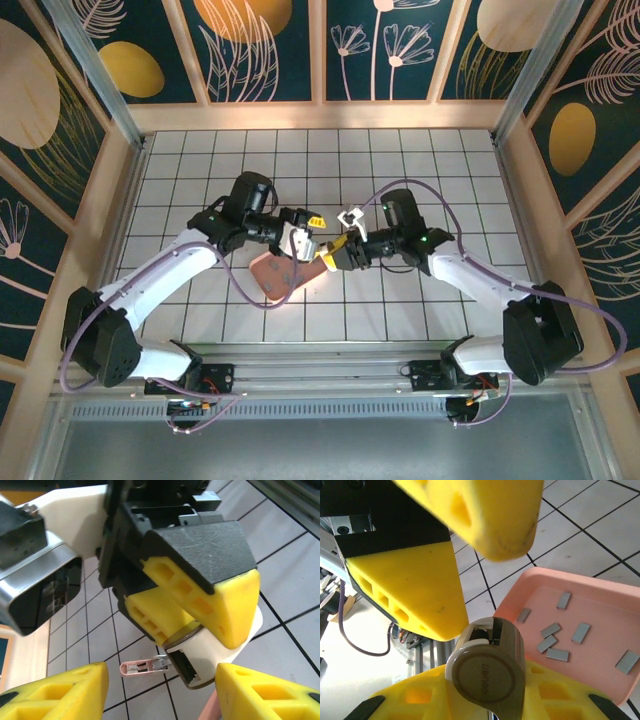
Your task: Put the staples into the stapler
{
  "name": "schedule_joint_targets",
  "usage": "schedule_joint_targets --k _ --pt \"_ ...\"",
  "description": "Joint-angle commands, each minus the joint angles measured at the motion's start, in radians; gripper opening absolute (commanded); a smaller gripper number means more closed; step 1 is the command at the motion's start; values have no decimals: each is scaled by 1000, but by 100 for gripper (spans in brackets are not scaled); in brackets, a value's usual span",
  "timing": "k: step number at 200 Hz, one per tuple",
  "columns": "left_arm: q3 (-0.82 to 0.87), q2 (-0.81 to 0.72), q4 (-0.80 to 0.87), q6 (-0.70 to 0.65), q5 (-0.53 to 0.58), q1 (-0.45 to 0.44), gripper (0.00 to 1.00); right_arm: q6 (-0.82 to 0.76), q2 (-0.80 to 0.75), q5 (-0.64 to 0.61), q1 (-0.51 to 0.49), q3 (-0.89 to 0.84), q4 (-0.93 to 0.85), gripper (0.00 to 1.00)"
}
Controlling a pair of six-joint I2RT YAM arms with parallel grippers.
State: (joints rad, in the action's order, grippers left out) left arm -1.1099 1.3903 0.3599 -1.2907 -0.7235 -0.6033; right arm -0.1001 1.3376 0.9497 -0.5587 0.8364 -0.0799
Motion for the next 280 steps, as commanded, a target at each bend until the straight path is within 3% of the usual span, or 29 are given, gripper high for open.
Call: schedule_joint_targets --k 1,31,62,101,142,210,252,269,280 --pt "-36 26 131 -117 20 -28 58 -51 22 60 0 64 -71 27" --pt "-41 40 152 -135 76 -58 58 -72 51 83 0 100 -113 27" --pt "-24 37 118 -97 71 -58 58 -20 53 59 6 114 -106 27" --pt "14 20 65 -100 62 -60 57 51 20 156 5 66 17 27" --pt "9 35 54 -102 20 -67 53 61 46 187 6 83 0 27" --pt "41 17 45 -90 -9 -76 30 140 51 190 65 73 19 29" --pt "51 8 18 -42 -6 -76 0 188 13 188 87 33 73 29" --pt "56 4 7 -24 -8 -76 0 213 -8 190 97 8 103 27" --pt "58 2 4 -17 -20 -76 11 218 -18 197 100 -6 117 25"
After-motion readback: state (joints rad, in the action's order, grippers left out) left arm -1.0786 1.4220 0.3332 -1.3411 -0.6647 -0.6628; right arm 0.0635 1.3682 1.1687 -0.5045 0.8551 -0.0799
